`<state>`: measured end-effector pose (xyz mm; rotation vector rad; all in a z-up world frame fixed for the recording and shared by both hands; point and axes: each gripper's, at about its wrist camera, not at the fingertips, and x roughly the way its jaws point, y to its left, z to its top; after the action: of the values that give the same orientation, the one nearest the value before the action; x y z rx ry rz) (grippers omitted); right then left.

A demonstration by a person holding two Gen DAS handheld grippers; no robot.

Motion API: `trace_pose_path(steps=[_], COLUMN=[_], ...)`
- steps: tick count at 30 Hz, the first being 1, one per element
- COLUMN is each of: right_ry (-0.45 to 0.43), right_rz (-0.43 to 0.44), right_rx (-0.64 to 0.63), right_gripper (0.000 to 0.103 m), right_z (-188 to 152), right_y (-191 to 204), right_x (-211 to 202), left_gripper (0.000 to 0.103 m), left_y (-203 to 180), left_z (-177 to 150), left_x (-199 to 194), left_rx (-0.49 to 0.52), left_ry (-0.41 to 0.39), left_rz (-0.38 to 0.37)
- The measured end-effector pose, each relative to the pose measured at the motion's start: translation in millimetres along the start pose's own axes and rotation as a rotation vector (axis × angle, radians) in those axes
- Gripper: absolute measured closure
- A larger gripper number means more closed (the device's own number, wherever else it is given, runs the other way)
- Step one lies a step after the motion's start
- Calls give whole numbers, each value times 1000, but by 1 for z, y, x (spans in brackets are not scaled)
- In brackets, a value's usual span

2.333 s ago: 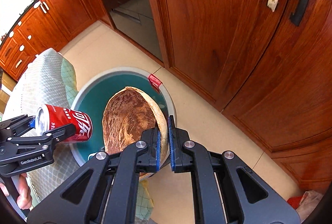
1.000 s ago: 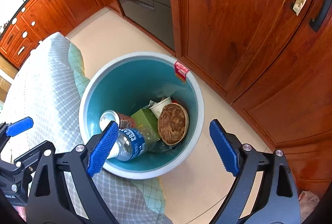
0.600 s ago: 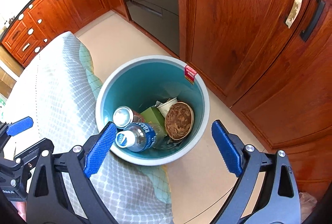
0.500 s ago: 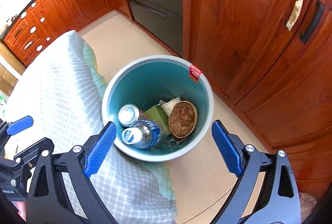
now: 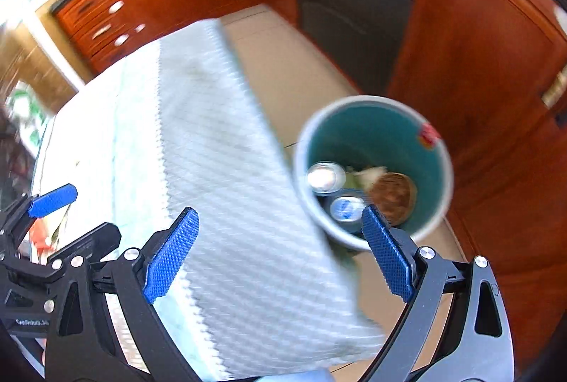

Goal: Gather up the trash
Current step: 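Move back over the table and grasp the green corn husk with the right tool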

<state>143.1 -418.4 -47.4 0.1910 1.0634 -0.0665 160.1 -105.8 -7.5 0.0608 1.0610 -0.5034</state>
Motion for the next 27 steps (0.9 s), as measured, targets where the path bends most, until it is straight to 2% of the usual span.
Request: trace_pose_path(steps=[4,13,17,21,27], right_ry=[22,74,104,124,154], right_rz=[56,160,210,255,267], right_rx=[-80,-247,-298,-343,-384], right_gripper=[14,14,14,14,14], right_z=[2,5,5,3,-2], right_y=[59,182,231,267,298], right_x=[10,32,45,58,79], left_gripper=[4,4,4,4,4], left_y=[61,186,234,255,255], left_z=[-21,-77,-99,-111,-114], left_x=[-20,-54,-61,-59,-45], left_rx=[-103,-251,-339,-387,-366], left_ry=[-11,-18,-10,5,32], left_rz=[44,194,217,199,184])
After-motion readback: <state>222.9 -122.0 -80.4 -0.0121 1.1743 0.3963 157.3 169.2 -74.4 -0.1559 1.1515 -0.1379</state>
